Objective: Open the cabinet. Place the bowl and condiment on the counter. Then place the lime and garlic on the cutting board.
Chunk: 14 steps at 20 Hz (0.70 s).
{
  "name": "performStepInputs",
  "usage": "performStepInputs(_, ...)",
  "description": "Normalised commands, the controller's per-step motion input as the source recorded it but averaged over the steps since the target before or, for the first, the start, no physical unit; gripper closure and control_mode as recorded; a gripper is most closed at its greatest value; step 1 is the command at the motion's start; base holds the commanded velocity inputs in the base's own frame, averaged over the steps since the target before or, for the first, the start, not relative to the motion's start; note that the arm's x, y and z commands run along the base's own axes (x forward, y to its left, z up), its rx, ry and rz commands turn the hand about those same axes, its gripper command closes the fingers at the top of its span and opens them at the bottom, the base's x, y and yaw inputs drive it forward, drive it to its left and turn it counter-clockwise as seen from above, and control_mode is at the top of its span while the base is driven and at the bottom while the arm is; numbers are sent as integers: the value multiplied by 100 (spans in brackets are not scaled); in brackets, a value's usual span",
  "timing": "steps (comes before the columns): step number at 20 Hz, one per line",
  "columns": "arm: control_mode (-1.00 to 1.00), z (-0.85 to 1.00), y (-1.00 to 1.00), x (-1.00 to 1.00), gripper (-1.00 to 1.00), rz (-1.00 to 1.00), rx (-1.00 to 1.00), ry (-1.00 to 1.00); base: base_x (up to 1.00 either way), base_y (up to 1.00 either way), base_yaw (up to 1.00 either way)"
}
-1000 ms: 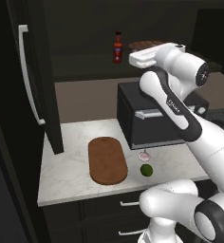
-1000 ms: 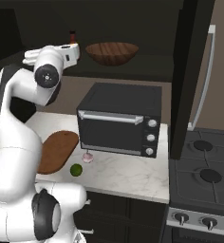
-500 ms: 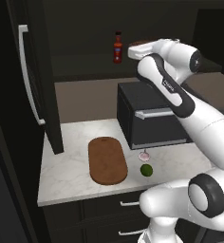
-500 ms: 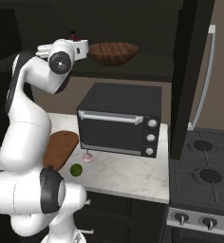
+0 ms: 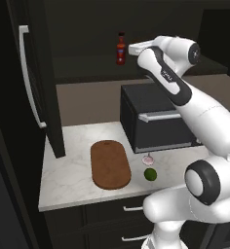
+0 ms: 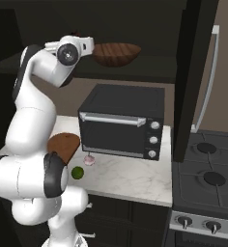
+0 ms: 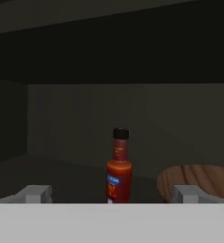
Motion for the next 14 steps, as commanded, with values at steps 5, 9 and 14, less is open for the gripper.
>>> performStepInputs(5,-100,3,14,12,-100,0,0,2,0,0,0)
performStepInputs(9,-100,3,20,11,-100,-1,0,1,0,0,0)
performStepInputs(14,-100,0,3,6,-100,-1,0,1,0,0,0)
